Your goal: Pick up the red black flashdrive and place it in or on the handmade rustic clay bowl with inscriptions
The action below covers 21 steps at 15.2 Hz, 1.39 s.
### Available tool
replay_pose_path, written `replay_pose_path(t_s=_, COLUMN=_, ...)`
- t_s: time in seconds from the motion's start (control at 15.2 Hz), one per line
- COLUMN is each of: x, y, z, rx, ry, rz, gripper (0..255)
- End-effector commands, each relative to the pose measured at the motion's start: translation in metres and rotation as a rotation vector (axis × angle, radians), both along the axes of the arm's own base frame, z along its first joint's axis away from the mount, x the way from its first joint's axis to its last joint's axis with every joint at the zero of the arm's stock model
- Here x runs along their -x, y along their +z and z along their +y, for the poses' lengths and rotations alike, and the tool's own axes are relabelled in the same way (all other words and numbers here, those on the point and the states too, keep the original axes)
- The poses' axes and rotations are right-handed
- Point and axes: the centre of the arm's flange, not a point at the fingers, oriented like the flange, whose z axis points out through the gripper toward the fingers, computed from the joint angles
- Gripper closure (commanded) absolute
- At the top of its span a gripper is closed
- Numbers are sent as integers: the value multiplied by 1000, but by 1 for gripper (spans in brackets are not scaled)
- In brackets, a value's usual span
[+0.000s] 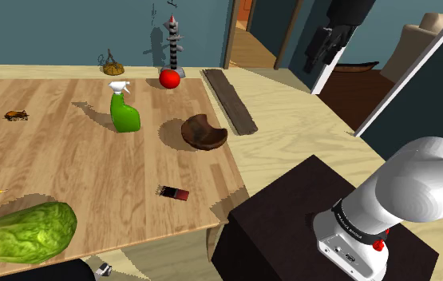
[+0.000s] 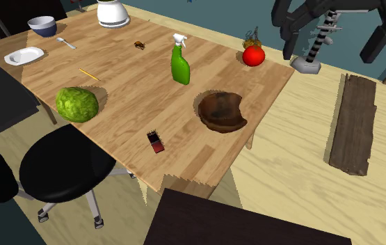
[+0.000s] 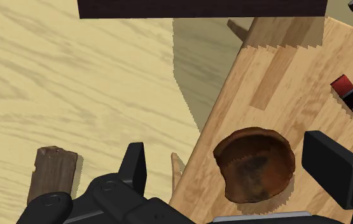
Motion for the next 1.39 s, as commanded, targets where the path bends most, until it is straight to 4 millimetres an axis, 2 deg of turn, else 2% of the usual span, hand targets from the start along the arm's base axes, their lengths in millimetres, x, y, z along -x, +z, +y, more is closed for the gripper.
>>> replay_pose_path(t_s=0.0, x=0, y=0, z=0, rx=0, ry=0, rz=0, gripper=0)
replay_pose_path(t_s=0.66, x=-54, y=-97, z=71, rx=-6, ry=164, rz=23, gripper=0)
replay_pose_path(t_s=1.32, x=-92, y=-194, z=150, rx=-11, ry=327, rz=46, gripper=0)
